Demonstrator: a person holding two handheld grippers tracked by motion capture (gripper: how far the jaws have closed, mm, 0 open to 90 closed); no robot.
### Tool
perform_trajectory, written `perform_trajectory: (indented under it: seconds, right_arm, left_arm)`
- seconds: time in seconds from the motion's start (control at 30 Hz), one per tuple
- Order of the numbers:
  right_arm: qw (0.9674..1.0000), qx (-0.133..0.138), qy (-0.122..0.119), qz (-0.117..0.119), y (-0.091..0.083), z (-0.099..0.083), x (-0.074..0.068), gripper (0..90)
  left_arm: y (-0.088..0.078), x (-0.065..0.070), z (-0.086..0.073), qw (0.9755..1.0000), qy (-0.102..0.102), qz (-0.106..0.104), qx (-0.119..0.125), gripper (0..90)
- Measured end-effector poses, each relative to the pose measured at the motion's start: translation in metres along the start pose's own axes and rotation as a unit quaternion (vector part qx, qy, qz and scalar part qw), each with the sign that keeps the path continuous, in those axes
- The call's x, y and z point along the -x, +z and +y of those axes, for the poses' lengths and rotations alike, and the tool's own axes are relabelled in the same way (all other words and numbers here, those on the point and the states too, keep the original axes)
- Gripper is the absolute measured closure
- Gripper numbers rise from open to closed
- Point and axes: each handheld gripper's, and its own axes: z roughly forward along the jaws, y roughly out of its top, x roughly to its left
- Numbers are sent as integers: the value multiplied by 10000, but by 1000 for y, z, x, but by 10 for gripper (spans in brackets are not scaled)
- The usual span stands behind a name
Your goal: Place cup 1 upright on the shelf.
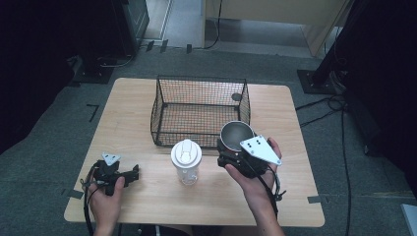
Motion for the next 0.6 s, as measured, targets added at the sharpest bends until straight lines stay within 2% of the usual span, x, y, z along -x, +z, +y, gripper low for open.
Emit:
perform_trajectory:
  seconds: [0.37, 0.6]
  right_arm:
    - [9988, 487, 71, -73, 9, 13, 1, 74]
    - [9979, 633, 90, -46, 18, 18, 3, 74]
  left_arm:
    - [0, 0, 0, 10000, 2, -1, -5, 4]
    - [0, 0, 0, 10000, 1, -2, -4, 4]
